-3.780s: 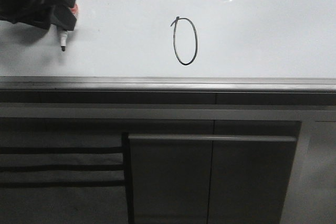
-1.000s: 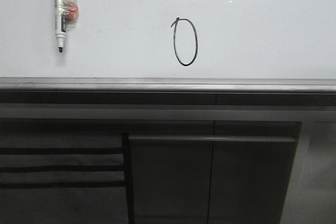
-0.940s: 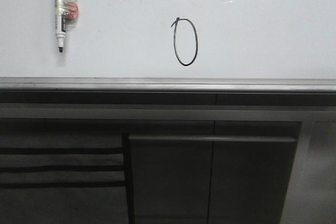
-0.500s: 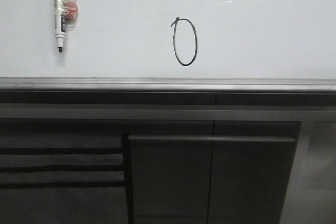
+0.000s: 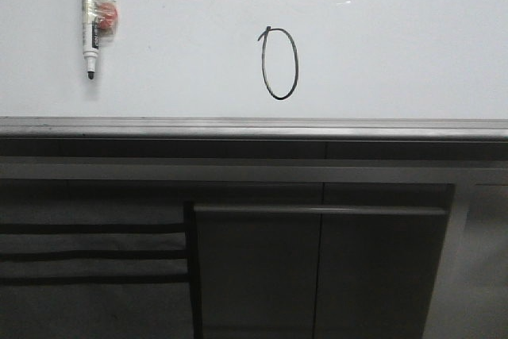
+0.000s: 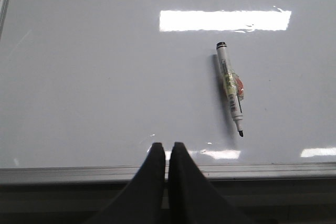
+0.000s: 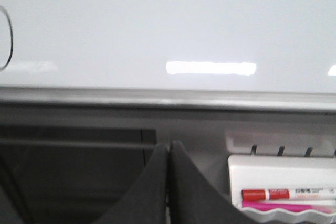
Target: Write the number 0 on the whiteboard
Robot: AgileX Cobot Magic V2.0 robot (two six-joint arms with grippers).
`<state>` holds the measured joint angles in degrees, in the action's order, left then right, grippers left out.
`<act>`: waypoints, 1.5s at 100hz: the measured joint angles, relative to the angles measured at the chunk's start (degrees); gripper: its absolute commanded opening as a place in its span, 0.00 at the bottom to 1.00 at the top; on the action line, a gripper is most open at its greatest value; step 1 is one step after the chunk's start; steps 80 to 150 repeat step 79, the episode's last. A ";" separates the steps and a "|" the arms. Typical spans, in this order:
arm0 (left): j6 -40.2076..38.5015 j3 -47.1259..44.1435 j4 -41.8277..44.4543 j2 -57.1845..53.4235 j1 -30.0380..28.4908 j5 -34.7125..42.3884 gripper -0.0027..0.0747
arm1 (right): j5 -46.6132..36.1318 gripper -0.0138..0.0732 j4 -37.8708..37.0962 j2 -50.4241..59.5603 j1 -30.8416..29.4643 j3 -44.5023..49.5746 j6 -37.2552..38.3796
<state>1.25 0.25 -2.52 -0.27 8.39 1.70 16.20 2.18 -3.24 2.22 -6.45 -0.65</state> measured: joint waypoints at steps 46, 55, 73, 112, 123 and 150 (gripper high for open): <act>0.00 0.00 0.00 0.00 0.00 -0.10 0.01 | -13.20 0.07 1.31 3.83 -2.57 6.91 -0.33; 0.00 0.00 0.00 0.00 0.00 -0.10 0.01 | -13.30 0.07 1.22 3.83 -2.22 6.91 -0.33; 0.00 0.00 0.00 0.00 0.00 -0.10 0.01 | -13.52 0.07 1.22 3.83 -2.04 6.91 -0.33; 0.00 0.00 0.00 0.00 0.00 -0.10 0.01 | -13.63 0.07 1.22 3.83 -2.04 6.91 -0.33; 0.00 0.00 0.00 0.00 0.00 -0.10 0.01 | -13.63 0.07 1.22 3.83 -2.04 6.91 -0.33; 0.00 0.00 0.00 0.00 0.00 -0.10 0.01 | -13.63 0.07 1.22 3.83 -2.04 6.91 -0.33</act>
